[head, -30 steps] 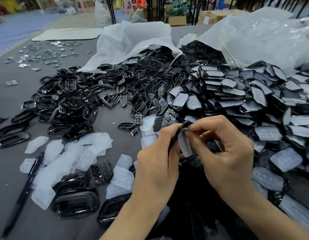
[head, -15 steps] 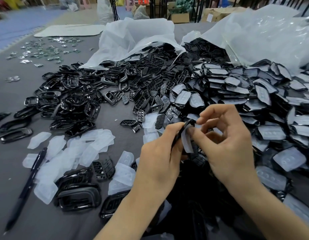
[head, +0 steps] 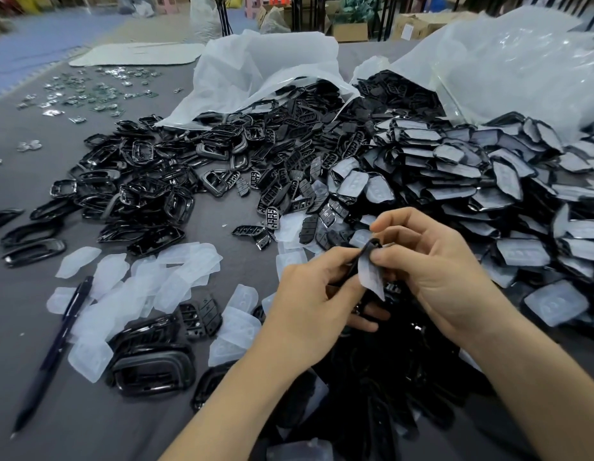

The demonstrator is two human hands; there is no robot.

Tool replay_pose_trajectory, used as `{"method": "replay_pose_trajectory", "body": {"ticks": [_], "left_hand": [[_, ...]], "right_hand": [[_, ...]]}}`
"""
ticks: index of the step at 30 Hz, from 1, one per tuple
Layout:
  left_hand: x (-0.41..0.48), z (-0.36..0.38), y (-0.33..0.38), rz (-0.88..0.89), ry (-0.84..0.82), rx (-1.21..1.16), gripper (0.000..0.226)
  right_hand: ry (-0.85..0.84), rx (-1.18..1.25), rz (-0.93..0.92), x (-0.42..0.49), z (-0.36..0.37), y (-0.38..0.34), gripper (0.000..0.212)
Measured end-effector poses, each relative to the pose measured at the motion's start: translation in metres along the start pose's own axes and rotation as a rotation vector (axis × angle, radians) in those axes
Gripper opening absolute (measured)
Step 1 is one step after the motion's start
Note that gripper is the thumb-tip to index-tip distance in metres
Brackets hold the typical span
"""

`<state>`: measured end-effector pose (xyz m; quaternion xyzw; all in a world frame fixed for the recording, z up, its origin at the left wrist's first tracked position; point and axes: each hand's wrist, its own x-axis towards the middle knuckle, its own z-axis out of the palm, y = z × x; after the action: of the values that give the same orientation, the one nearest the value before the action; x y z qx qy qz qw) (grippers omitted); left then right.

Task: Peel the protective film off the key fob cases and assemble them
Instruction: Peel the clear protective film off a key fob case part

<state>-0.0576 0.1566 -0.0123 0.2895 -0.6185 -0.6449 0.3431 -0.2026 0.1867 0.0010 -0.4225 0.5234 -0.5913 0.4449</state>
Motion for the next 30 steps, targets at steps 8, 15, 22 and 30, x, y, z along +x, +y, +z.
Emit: {"method": "replay_pose_trajectory", "body": {"ticks": [8,15,22,30], "left_hand": [[0.0011,-0.0005,0.0057,-0.077,-0.056,-0.213,0.023],[0.0015,0.0003,0.0039,-0.101,-0.037,-0.177,0.028],[0.0021,0.0003,0.0056,-0.139,-0.044,-0.211,0.028],[0.0028,0.0021,0.0039,-0.107,-0.002,-0.222,0.028]], "right_hand": [[0.036,0.013,-0.015,0.0003,0.0,0.0015,0.044],[0.007,0.039,0.005,-0.0004,0.0005,0.0007,0.038],[-0.003,0.074,0.041,0.0,0.0008,-0.0003,0.037],[0.077,0.015,0.002,-0.0008,0.0024,0.0011,0.03]]}}
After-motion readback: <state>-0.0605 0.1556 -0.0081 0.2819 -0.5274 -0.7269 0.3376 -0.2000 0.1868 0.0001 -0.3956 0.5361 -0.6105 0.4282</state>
